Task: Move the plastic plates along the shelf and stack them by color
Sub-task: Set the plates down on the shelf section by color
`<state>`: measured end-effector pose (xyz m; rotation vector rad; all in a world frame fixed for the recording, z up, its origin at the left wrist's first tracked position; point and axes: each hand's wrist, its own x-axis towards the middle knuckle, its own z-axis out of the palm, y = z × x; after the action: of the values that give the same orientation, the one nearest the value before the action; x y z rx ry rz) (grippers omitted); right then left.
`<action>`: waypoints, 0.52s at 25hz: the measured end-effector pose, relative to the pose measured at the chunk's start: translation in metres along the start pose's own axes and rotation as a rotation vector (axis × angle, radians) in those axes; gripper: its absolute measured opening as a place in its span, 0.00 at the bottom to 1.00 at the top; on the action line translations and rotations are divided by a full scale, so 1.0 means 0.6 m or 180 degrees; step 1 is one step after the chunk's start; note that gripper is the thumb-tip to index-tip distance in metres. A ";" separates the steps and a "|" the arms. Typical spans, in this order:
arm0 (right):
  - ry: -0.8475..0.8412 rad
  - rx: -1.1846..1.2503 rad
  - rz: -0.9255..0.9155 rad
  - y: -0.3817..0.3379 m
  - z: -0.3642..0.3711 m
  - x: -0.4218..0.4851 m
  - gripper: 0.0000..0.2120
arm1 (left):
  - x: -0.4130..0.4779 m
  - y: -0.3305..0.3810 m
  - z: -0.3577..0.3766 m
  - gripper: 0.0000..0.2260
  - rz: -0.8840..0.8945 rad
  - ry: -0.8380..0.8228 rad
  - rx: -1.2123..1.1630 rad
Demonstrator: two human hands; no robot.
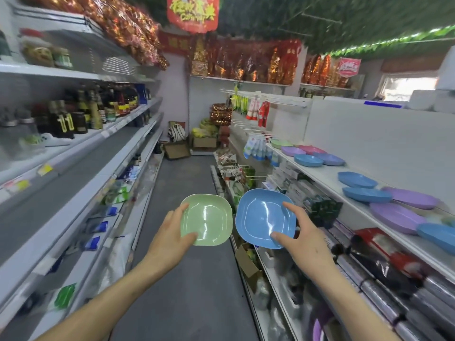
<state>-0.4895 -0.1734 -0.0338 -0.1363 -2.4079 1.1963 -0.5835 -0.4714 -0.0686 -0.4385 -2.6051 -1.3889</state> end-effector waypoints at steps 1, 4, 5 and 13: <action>-0.0018 0.0042 0.0040 0.015 0.006 0.023 0.33 | 0.023 -0.002 0.008 0.34 -0.0006 -0.0006 0.0025; -0.0077 0.0074 0.0075 0.054 0.010 0.096 0.33 | 0.100 0.004 0.031 0.34 0.0039 0.0092 0.0153; -0.0097 0.0074 0.0063 0.064 0.007 0.125 0.33 | 0.128 0.010 0.036 0.34 0.0029 0.0142 0.0172; -0.0096 0.0158 0.0011 0.114 0.015 0.341 0.31 | 0.328 0.014 0.075 0.35 0.0067 0.0290 0.0220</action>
<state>-0.6841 -0.0802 -0.0209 -0.1078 -2.4024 1.2671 -0.7669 -0.3939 -0.0333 -0.3825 -2.5588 -1.2770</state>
